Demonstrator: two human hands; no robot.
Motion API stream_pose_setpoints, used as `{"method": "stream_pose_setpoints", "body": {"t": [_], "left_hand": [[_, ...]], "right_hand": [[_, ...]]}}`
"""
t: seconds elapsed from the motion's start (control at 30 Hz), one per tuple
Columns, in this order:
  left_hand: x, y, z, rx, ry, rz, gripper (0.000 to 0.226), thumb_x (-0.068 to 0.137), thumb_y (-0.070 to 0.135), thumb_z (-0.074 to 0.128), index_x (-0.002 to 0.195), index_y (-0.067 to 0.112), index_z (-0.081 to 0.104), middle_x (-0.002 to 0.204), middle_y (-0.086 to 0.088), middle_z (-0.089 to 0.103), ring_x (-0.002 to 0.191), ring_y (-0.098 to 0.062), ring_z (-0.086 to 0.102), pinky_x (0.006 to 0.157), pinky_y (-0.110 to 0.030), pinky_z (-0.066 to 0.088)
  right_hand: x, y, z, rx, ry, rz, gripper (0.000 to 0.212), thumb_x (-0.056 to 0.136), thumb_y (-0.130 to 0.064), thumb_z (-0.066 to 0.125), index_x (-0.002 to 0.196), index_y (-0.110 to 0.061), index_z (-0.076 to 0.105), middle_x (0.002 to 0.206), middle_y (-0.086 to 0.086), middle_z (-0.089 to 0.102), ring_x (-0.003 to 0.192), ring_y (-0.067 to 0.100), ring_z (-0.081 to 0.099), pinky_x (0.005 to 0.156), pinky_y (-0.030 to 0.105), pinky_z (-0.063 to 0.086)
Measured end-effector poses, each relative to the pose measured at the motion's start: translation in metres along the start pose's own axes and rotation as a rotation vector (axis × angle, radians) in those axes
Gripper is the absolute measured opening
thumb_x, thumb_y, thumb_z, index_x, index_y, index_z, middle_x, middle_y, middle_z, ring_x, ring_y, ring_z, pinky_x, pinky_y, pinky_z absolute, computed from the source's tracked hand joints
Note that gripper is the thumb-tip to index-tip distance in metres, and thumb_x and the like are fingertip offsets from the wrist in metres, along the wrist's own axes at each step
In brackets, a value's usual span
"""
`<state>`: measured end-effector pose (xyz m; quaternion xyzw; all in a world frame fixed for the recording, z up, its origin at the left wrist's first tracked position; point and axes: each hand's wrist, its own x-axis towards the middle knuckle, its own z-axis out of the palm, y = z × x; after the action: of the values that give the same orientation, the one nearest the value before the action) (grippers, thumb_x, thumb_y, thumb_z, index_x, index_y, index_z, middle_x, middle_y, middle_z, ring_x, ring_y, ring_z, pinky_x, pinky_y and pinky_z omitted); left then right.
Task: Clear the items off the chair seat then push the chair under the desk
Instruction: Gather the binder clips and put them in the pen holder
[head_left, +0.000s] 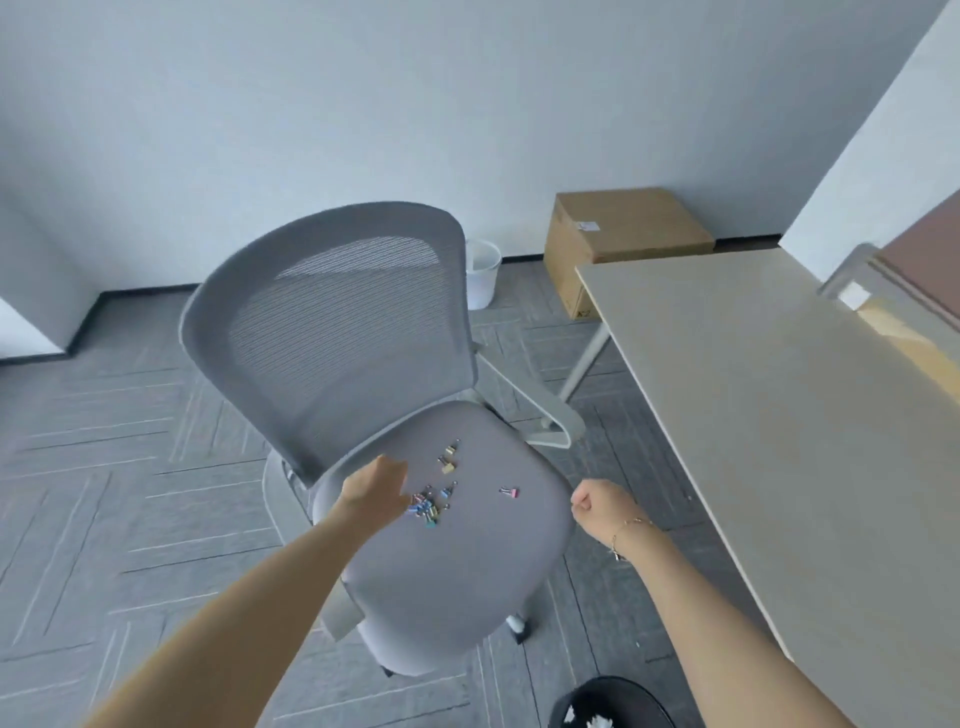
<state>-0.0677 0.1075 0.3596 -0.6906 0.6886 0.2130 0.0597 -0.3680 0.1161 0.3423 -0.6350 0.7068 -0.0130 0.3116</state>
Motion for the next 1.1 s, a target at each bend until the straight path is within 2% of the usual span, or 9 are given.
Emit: {"method": "stream_pose_setpoints", "body": {"t": [0.1, 0.23, 0.4, 0.57, 0.63, 0.8, 0.9, 1.0, 1.1], "left_hand": [[0.007, -0.032, 0.01, -0.035, -0.015, -0.01, 0.034, 0.088, 0.026, 0.057, 0.117, 0.009, 0.057, 0.121, -0.014, 0.059, 0.104, -0.03, 0.062, 0.089, -0.037, 0.053], [0.02, -0.053, 0.035, -0.069, -0.087, -0.047, 0.041, 0.089, 0.024, 0.056, 0.128, 0.01, 0.05, 0.127, -0.015, 0.051, 0.108, -0.032, 0.059, 0.09, -0.038, 0.051], [0.049, -0.07, 0.078, -0.102, -0.15, -0.129, 0.045, 0.092, 0.023, 0.053, 0.134, 0.012, 0.043, 0.132, -0.013, 0.046, 0.11, -0.031, 0.059, 0.088, -0.035, 0.049], [0.092, -0.081, 0.116, -0.165, -0.179, -0.223, 0.045, 0.091, 0.023, 0.053, 0.134, 0.013, 0.044, 0.131, -0.013, 0.047, 0.107, -0.032, 0.06, 0.088, -0.036, 0.05], [0.111, -0.083, 0.13, -0.193, -0.189, -0.242, 0.045, 0.091, 0.023, 0.054, 0.134, 0.013, 0.044, 0.13, -0.014, 0.047, 0.109, -0.032, 0.059, 0.09, -0.037, 0.05], [0.163, -0.084, 0.173, -0.23, -0.2, -0.249, 0.044, 0.09, 0.022, 0.055, 0.131, 0.012, 0.045, 0.127, -0.014, 0.049, 0.106, -0.033, 0.06, 0.089, -0.041, 0.052], [0.19, -0.082, 0.205, -0.234, -0.225, -0.251, 0.039, 0.091, 0.019, 0.053, 0.128, 0.011, 0.046, 0.125, -0.015, 0.048, 0.1, -0.035, 0.06, 0.087, -0.042, 0.052], [0.21, -0.081, 0.235, -0.239, -0.233, -0.341, 0.03, 0.094, 0.014, 0.046, 0.123, 0.007, 0.047, 0.124, -0.016, 0.049, 0.104, -0.035, 0.059, 0.087, -0.038, 0.049], [0.222, -0.079, 0.258, -0.275, -0.206, -0.391, 0.03, 0.096, 0.019, 0.046, 0.122, 0.005, 0.045, 0.123, -0.018, 0.05, 0.107, -0.035, 0.056, 0.084, -0.037, 0.046]], "right_hand": [[0.019, -0.02, 0.024, -0.045, -0.052, -0.011, 0.021, 0.088, -0.01, 0.048, 0.099, -0.009, 0.067, 0.11, 0.008, 0.068, 0.102, 0.026, 0.062, 0.087, 0.032, 0.05], [0.05, -0.029, 0.054, -0.094, -0.107, -0.018, 0.021, 0.088, -0.011, 0.049, 0.099, -0.01, 0.066, 0.111, 0.008, 0.066, 0.103, 0.026, 0.061, 0.088, 0.032, 0.05], [0.096, -0.022, 0.091, -0.149, -0.196, -0.026, 0.015, 0.089, -0.013, 0.051, 0.093, -0.012, 0.065, 0.111, 0.008, 0.066, 0.105, 0.024, 0.061, 0.088, 0.031, 0.049], [0.16, -0.003, 0.125, -0.189, -0.263, -0.039, 0.019, 0.087, -0.014, 0.052, 0.094, -0.003, 0.067, 0.107, 0.012, 0.068, 0.102, 0.029, 0.062, 0.089, 0.037, 0.052], [0.184, 0.002, 0.135, -0.221, -0.28, -0.038, 0.022, 0.089, -0.014, 0.05, 0.097, -0.002, 0.065, 0.108, 0.013, 0.067, 0.103, 0.031, 0.062, 0.088, 0.038, 0.052], [0.241, 0.022, 0.164, -0.242, -0.301, -0.048, 0.025, 0.09, -0.018, 0.054, 0.114, -0.012, 0.058, 0.123, 0.008, 0.056, 0.109, 0.025, 0.059, 0.088, 0.032, 0.047], [0.268, 0.034, 0.186, -0.219, -0.298, -0.043, 0.022, 0.088, -0.015, 0.057, 0.109, -0.007, 0.054, 0.119, 0.01, 0.055, 0.101, 0.029, 0.06, 0.085, 0.033, 0.047], [0.286, 0.043, 0.21, -0.224, -0.315, -0.048, 0.027, 0.086, -0.018, 0.062, 0.107, -0.006, 0.049, 0.117, 0.012, 0.056, 0.105, 0.029, 0.057, 0.082, 0.033, 0.047], [0.297, 0.047, 0.23, -0.273, -0.299, -0.042, 0.025, 0.087, -0.019, 0.063, 0.092, -0.014, 0.039, 0.114, 0.01, 0.05, 0.102, 0.029, 0.057, 0.068, 0.027, 0.038]]}}
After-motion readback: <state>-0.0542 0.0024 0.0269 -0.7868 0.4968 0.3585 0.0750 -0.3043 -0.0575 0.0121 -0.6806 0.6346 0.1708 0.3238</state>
